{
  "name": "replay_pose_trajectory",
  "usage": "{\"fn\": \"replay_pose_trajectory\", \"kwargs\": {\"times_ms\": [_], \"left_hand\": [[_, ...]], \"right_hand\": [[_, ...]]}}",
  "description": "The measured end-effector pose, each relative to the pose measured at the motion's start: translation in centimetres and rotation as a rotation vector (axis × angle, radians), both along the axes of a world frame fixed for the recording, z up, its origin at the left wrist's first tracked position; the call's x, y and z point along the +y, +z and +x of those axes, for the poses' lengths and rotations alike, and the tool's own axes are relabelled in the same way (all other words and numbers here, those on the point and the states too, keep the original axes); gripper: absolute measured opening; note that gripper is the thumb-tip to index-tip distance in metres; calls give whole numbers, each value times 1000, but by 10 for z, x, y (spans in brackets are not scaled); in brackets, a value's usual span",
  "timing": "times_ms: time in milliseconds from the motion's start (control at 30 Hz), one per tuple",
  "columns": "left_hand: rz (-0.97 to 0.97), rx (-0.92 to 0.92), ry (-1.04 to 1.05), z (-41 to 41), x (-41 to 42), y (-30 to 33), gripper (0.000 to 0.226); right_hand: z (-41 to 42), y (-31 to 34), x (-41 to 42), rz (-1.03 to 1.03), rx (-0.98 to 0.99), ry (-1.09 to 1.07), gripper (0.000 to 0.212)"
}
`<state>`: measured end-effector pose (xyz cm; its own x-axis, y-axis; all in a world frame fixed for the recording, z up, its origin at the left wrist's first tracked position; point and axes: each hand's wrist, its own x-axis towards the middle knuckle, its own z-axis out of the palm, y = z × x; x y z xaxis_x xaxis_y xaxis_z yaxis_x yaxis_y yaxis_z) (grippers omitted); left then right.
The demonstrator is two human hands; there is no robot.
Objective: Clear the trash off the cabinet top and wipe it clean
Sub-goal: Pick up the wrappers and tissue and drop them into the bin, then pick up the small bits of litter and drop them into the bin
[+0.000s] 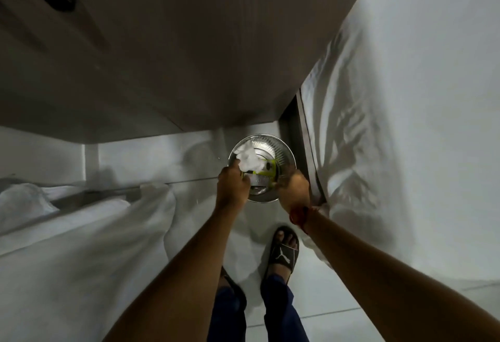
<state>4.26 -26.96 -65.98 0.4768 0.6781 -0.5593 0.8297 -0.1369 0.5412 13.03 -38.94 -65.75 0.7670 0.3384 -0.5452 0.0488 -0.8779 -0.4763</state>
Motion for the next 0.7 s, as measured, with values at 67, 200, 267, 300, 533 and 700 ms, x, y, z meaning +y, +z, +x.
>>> {"fn": "replay_pose_trajectory", "kwargs": {"times_ms": [67,200,267,300,533,700], "left_hand": [[13,-21,48,-7,4,5,48],[111,-109,98,-21,19,44,20],[149,-200,109,-22,30,75,18],[182,-243,123,-20,36,95,21],[480,-605,120,-6,98,268,22],[750,-775,63,-2,145,391,23]], "right_hand": [[-2,4,-8,40,0,40,31],[3,42,-2,128,-1,159,44],[9,73,15,157,-49,217,53],[12,92,25,191,-94,249,52],[21,274,108,534,-459,484,37],[27,404,166,797,-632,515,14]]}}
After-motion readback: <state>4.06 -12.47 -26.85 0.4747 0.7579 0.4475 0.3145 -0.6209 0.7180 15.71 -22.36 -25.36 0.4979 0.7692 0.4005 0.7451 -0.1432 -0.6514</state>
